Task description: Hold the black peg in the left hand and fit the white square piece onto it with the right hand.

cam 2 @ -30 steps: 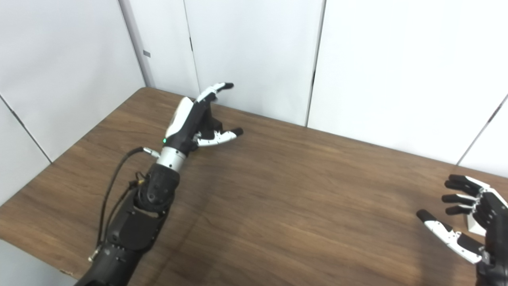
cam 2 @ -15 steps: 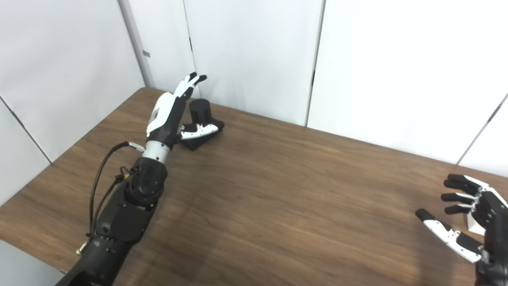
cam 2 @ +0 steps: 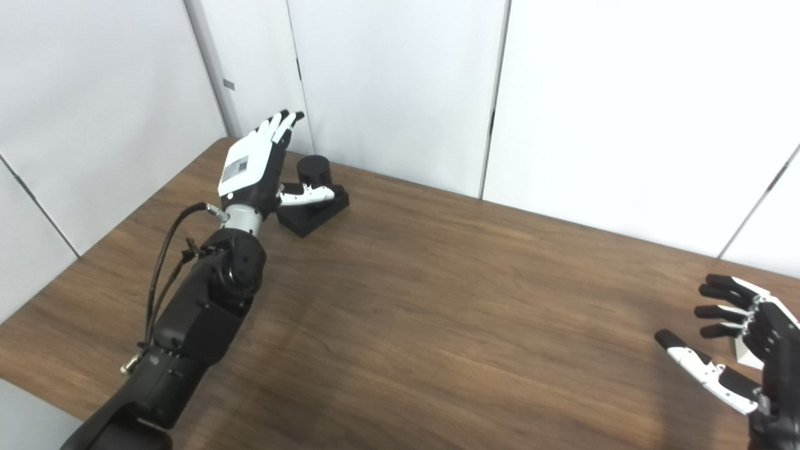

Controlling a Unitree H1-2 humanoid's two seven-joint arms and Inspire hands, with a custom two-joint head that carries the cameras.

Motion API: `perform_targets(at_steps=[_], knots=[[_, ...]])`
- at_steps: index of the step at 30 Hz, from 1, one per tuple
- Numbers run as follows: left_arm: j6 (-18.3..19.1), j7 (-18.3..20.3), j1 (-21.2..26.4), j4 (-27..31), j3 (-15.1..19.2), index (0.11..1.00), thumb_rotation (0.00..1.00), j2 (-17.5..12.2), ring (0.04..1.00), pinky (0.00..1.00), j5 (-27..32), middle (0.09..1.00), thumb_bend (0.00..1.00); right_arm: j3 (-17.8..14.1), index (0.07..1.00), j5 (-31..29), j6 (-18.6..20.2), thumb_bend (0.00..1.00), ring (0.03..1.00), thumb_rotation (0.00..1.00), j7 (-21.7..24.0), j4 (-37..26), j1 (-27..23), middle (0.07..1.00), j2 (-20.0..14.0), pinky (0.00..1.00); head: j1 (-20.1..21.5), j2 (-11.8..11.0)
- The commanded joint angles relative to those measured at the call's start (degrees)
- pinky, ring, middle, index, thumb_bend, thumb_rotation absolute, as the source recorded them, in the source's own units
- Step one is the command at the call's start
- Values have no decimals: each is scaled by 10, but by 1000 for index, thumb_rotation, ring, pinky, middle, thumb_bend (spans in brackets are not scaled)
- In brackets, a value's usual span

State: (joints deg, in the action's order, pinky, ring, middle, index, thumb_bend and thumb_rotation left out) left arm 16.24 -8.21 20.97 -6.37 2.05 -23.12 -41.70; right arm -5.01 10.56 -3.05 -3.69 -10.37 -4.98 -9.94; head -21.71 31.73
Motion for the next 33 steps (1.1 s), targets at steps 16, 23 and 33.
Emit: perform_targets(at_steps=[16, 23, 33], knots=[[76, -11, 42, -50, -28, 944, 608, -43, 1000, 979, -27, 1000, 1000, -2, 670, 0, -13, 548, 570, 0, -2, -28, -10, 667, -2, 448, 0, 2], [93, -4, 44, -61, -40, 948, 607, -48, 1000, 978, -22, 1000, 1000, -2, 668, 3, -2, 545, 571, 0, -1, -33, -10, 669, -2, 453, 1, 3], [99, 8, 45, -90, -63, 890, 630, -51, 1000, 930, -19, 1000, 1000, -2, 669, 1, -7, 538, 571, 0, 0, -32, -9, 673, -4, 451, 2, 7]])
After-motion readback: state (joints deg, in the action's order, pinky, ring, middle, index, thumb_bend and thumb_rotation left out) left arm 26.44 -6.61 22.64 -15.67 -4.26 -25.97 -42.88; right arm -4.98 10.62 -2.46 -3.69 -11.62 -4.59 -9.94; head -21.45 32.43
